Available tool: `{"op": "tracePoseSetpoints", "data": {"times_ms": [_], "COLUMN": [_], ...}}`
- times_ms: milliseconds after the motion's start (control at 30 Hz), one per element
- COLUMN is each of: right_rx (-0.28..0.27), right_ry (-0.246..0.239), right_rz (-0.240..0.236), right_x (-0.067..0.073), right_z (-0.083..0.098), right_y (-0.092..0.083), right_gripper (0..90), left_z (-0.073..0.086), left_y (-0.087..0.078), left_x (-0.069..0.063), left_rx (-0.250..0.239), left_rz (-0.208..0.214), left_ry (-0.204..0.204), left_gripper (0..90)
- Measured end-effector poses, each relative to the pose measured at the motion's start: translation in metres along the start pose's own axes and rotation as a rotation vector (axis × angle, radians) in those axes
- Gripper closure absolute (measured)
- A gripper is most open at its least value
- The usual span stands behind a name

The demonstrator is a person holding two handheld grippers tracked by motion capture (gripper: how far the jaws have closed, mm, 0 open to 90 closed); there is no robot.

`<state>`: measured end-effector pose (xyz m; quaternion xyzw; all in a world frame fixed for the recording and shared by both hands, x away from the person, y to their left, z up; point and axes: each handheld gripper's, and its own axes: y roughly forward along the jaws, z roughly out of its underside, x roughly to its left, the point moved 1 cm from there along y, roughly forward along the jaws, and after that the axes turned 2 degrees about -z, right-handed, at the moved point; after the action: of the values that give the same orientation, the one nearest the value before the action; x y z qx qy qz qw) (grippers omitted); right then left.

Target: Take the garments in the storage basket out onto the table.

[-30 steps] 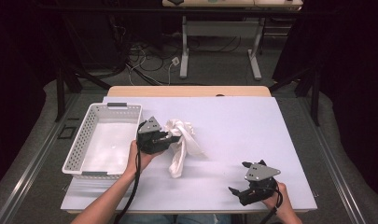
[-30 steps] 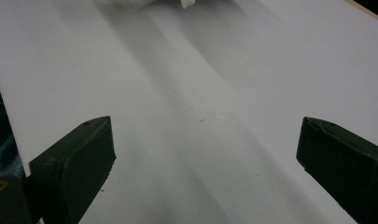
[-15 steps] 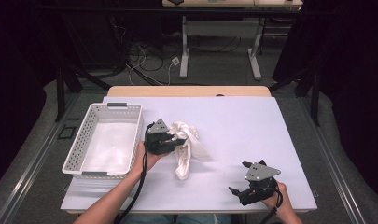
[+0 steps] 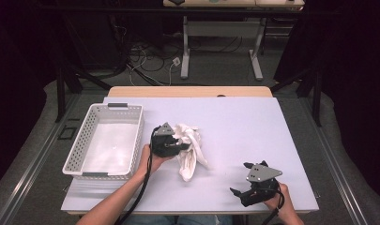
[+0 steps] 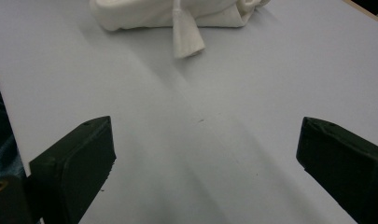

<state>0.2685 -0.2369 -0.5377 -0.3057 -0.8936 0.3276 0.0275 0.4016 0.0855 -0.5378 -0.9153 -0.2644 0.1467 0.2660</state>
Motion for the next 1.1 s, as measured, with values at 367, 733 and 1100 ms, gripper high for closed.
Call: {"op": "tracePoseSetpoints", "data": {"times_ms": [367, 733, 1100], "right_rx": [0.006, 0.010, 0.007], "right_ry": [-0.006, -0.010, -0.004], "right_rz": [0.005, -0.001, 0.004], "right_x": [0.000, 0.000, 0.000], "right_z": [0.000, 0.000, 0.000], "right_y": [-0.001, -0.001, -0.002], "right_gripper": [3.7, 3.8, 3.9], "left_z": [0.010, 0.006, -0.001], "left_y": [0.014, 0.009, -0.024], "left_x": [-0.005, -0.012, -0.034], "left_rx": [0.056, 0.042, -0.011], "left_rz": [0.001, -0.023, -0.060], "left_ry": [0.003, 0.018, 0.043], "left_gripper": [69.8, 53.8, 14.1]}}
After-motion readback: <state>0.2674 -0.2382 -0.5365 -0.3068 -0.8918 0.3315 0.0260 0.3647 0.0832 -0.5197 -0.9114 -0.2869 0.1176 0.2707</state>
